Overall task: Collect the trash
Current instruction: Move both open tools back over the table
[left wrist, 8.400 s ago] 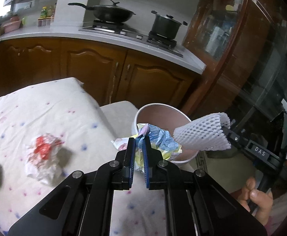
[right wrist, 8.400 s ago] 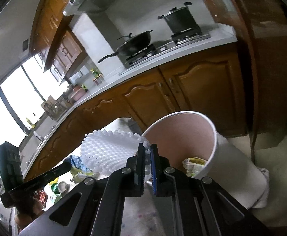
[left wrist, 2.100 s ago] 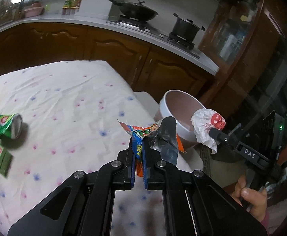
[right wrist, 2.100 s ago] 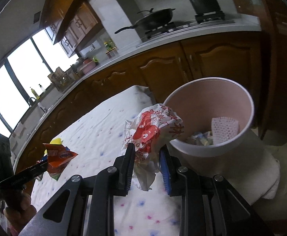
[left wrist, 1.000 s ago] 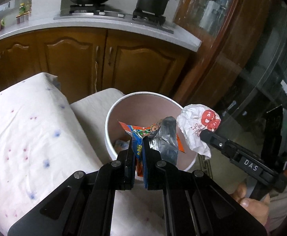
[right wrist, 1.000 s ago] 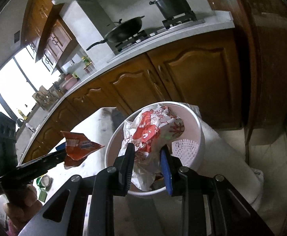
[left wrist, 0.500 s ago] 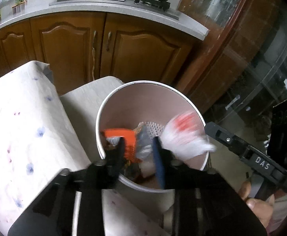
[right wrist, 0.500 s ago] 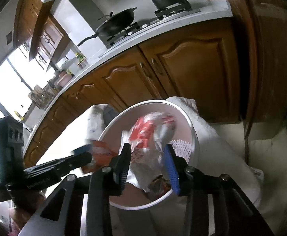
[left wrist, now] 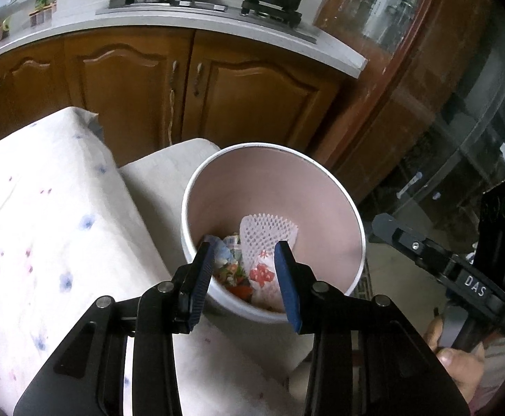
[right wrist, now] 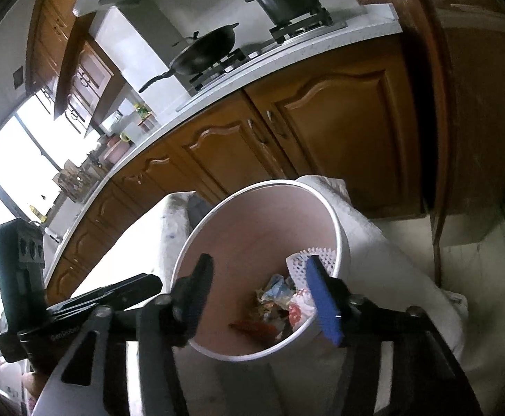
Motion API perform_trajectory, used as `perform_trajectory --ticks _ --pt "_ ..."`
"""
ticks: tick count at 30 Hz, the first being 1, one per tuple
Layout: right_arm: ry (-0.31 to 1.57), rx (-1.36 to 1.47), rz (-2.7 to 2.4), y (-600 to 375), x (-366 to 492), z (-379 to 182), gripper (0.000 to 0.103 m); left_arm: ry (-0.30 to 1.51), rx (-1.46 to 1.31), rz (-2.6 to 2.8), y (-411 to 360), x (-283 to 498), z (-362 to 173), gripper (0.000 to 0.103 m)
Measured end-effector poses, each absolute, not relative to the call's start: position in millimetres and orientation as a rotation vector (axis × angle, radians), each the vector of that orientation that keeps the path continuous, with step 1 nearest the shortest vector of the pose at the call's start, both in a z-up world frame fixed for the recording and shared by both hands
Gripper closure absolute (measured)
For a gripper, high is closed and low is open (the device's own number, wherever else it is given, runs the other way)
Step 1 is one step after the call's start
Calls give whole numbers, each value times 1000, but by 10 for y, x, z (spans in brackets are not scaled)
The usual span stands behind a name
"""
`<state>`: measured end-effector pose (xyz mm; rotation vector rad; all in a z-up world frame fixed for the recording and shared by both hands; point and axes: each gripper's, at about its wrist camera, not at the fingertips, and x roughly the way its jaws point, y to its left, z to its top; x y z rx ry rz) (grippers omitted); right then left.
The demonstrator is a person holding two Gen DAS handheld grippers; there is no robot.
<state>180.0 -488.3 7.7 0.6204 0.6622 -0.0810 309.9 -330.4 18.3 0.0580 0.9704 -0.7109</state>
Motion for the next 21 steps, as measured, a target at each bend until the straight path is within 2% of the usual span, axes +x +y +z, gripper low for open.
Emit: perform_trajectory --ticks 4,6,12,21 --pt "643 622 -74 -4809 1756 105 28 967 33 -695 -3160 3033 199 63" --pt "633 620 -74 -4763 1731 127 26 965 15 -685 -3054 2989 201 62" --pt "614 614 -49 -4592 1683 168 25 955 -40 -638 -2660 2829 186 55" --pt "634 584 23 -4195 1680 184 24 955 -136 -579 -2000 2614 186 54"
